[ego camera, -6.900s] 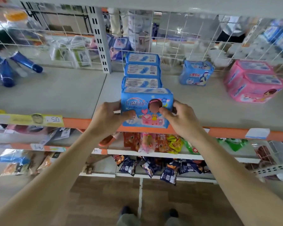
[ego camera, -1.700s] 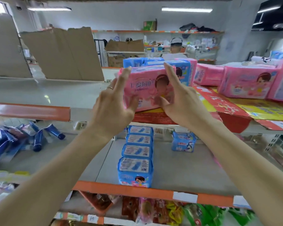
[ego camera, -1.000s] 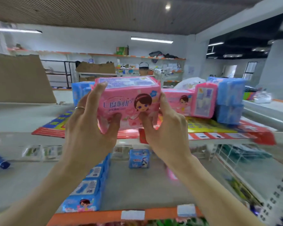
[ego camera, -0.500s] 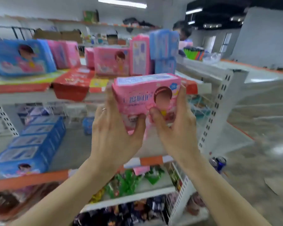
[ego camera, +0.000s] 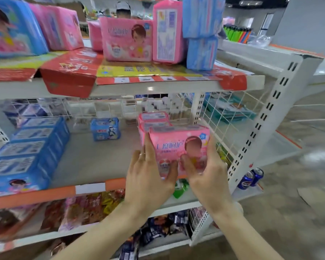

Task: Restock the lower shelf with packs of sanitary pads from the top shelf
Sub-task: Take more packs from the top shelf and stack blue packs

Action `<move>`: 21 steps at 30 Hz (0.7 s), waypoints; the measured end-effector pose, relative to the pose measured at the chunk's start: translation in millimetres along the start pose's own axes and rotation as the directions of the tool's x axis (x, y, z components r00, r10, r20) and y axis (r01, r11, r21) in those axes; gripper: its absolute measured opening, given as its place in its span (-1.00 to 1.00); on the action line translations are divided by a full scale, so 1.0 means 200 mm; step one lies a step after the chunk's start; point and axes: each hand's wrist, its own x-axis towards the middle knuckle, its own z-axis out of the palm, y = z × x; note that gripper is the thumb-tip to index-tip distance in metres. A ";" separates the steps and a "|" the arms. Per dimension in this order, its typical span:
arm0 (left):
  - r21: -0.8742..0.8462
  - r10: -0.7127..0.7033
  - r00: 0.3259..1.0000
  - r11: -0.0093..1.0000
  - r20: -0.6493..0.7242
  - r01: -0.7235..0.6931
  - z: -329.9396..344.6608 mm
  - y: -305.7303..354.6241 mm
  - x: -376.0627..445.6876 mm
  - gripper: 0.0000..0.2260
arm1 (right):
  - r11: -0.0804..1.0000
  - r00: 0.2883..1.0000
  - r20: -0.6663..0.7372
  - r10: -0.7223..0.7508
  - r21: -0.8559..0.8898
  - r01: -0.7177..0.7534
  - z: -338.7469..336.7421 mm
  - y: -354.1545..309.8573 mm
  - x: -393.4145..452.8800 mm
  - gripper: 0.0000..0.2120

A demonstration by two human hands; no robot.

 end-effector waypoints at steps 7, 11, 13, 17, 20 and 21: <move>0.025 -0.071 0.994 0.997 0.077 0.070 0.01 -0.28 0.00 -0.19 | 0.985 0.995 0.048 0.091 -0.151 -0.083 0.29 0.11 -0.08 -0.24; 0.034 -0.093 0.989 0.995 0.113 0.089 0.00 -0.42 0.03 -0.19 | 0.973 0.988 0.037 0.150 -0.183 -0.141 0.43 0.12 -0.10 -0.20; 0.031 -0.111 0.984 0.994 0.137 0.107 0.02 -0.47 0.04 -0.19 | 0.972 0.984 0.046 0.173 -0.169 -0.164 0.47 0.13 -0.11 -0.20; 0.010 -0.121 0.978 0.993 0.169 0.121 0.05 -0.51 0.07 -0.21 | 0.959 0.975 0.063 0.212 -0.206 -0.195 0.50 0.16 -0.11 -0.17; -0.025 -0.112 0.977 0.993 0.181 0.119 0.10 -0.51 0.12 -0.23 | 0.955 0.976 0.063 0.207 -0.231 -0.188 0.48 0.20 -0.04 -0.22; -0.029 -0.117 0.977 0.992 0.178 0.124 0.12 -0.53 0.14 -0.24 | 0.958 0.979 0.067 0.192 -0.228 -0.172 0.49 0.22 -0.01 -0.28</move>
